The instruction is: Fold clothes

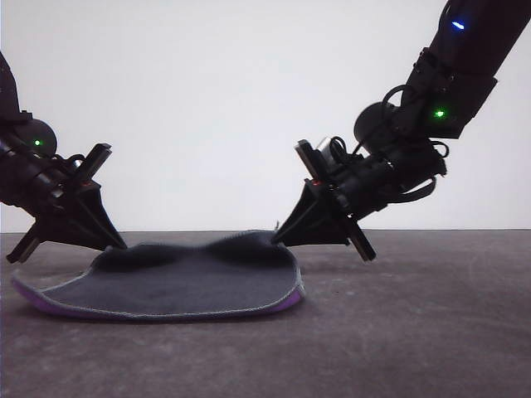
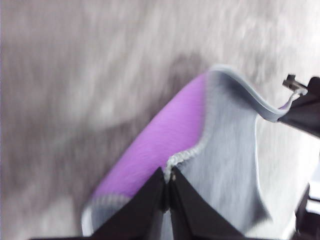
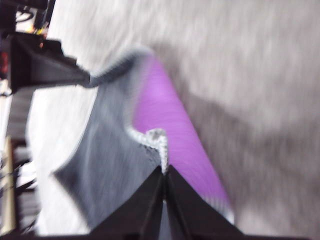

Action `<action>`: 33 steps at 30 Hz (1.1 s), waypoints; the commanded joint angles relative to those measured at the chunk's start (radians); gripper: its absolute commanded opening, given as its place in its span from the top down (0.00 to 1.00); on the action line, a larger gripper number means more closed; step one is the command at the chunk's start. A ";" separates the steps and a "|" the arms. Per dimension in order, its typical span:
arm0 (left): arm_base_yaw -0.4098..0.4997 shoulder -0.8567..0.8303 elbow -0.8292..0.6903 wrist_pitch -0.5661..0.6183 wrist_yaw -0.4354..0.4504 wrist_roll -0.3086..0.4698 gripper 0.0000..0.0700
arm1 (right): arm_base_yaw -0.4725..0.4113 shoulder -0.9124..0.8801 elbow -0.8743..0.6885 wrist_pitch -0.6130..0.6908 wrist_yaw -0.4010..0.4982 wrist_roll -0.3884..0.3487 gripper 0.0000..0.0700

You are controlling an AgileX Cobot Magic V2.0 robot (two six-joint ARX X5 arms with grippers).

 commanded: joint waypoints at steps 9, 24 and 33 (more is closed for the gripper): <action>0.002 0.009 0.027 -0.241 0.008 0.191 1.00 | -0.002 0.016 0.025 -0.177 -0.164 -0.119 1.00; 0.007 0.009 0.088 -0.563 -0.013 0.359 1.00 | 0.009 0.016 0.025 -0.432 -0.191 -0.285 1.00; 0.007 0.009 0.091 -0.651 -0.056 0.389 1.00 | 0.018 0.016 0.025 -0.506 -0.183 -0.337 1.00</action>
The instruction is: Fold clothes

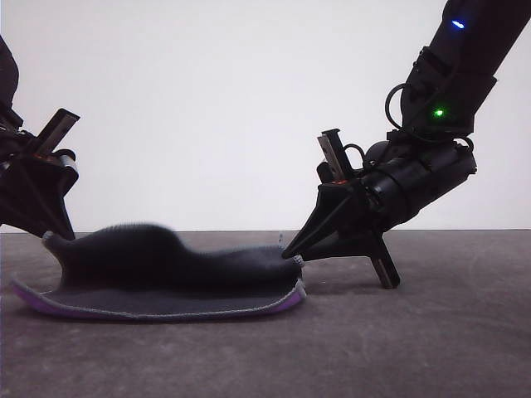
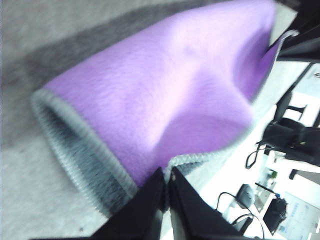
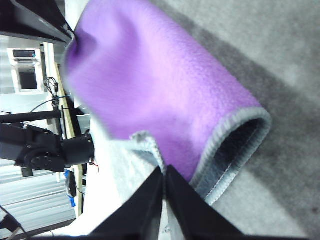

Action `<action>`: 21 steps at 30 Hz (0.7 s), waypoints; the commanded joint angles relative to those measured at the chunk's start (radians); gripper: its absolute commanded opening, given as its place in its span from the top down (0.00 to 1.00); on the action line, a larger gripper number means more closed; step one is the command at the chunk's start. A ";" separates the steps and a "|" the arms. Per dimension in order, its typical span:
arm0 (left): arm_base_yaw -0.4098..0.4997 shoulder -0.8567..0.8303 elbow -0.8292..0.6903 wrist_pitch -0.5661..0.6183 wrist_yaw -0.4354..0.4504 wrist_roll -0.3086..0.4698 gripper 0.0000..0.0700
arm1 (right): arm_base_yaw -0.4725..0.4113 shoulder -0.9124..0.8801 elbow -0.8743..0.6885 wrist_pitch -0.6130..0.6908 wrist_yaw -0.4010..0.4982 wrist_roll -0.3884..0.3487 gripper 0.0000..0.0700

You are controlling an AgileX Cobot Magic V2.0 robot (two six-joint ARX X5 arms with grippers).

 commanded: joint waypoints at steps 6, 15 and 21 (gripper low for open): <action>0.001 0.010 0.019 -0.026 -0.003 0.023 0.91 | 0.006 0.016 0.023 -0.009 -0.001 -0.029 0.99; 0.001 0.010 0.019 -0.038 -0.003 0.023 0.81 | 0.005 0.016 0.023 -0.054 -0.003 -0.059 0.69; 0.001 0.010 0.019 -0.058 -0.003 0.023 0.60 | 0.004 0.016 0.023 -0.060 -0.017 -0.067 0.41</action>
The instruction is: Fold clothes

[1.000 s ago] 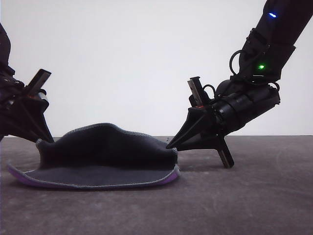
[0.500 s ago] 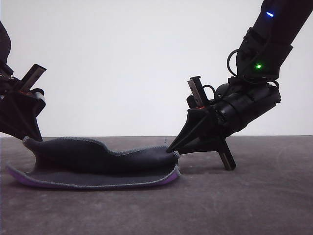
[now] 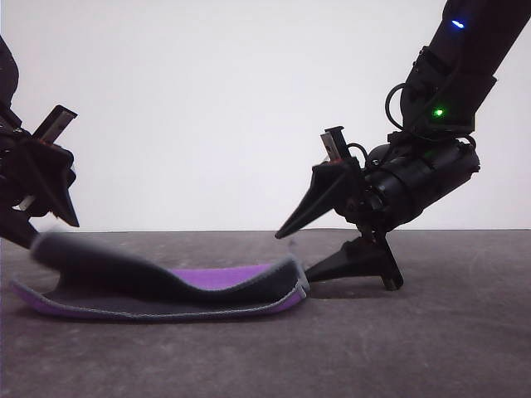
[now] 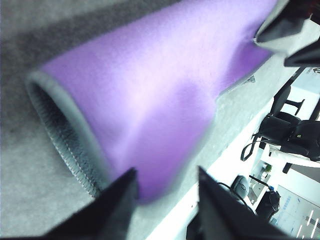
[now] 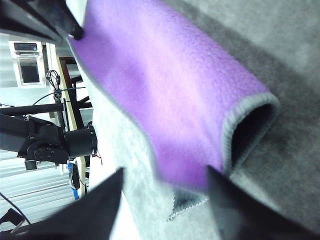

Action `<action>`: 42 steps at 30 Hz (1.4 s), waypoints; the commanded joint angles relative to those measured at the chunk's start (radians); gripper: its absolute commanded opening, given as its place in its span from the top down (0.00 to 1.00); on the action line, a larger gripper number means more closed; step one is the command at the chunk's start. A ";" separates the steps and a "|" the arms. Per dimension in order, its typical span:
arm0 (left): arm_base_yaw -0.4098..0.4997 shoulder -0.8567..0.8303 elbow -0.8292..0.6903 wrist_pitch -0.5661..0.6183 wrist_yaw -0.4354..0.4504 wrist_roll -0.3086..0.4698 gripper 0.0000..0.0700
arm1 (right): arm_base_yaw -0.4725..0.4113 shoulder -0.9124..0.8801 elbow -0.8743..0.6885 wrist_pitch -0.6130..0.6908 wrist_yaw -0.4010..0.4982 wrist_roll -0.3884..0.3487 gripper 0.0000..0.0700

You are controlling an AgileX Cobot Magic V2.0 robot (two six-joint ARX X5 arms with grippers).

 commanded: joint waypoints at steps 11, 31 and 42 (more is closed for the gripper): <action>0.001 -0.003 0.039 -0.031 0.000 0.015 0.59 | -0.006 -0.014 0.070 -0.078 0.013 -0.086 0.40; 0.002 -0.424 0.142 0.109 -0.367 -0.177 0.59 | -0.015 -0.637 0.138 -0.296 0.623 -0.104 0.40; 0.002 -0.705 -0.021 0.150 -0.427 -0.211 0.59 | -0.001 -0.814 -0.168 -0.137 0.640 -0.025 0.40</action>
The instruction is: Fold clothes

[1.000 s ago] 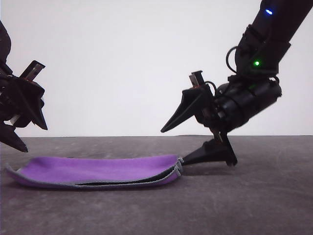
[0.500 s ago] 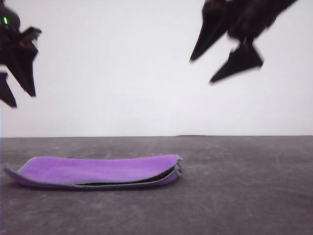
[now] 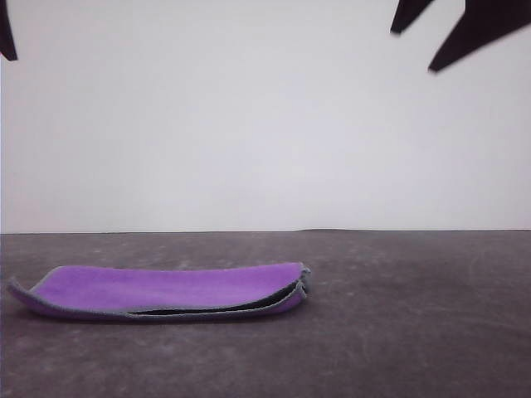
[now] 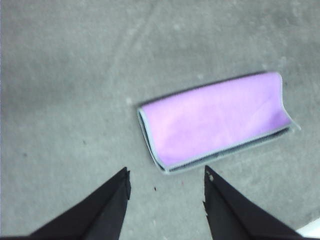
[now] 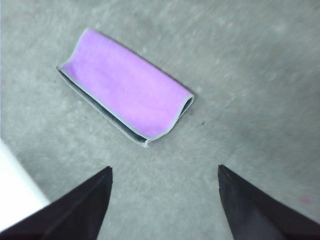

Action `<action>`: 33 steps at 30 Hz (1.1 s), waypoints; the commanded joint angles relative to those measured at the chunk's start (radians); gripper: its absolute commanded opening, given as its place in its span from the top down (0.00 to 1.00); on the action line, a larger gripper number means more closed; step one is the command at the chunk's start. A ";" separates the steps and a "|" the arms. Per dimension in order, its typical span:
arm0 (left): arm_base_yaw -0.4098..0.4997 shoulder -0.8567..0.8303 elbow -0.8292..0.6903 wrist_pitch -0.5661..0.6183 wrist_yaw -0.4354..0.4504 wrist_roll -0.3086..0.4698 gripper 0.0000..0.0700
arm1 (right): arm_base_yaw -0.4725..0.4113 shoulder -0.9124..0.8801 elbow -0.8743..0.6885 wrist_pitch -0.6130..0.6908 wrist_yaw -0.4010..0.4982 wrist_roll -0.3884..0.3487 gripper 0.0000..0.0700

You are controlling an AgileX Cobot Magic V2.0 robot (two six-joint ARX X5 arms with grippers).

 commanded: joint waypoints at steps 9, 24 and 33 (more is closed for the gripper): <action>0.000 -0.169 -0.298 0.118 -0.006 -0.036 0.59 | 0.027 0.139 -0.418 0.649 -0.240 0.381 0.39; 0.000 -0.168 -0.316 0.152 -0.005 -0.061 0.59 | 0.098 0.491 -0.434 1.033 -0.289 0.632 0.39; 0.000 -0.168 -0.316 0.152 -0.005 -0.072 0.59 | 0.128 0.503 -0.434 1.123 -0.286 0.716 0.41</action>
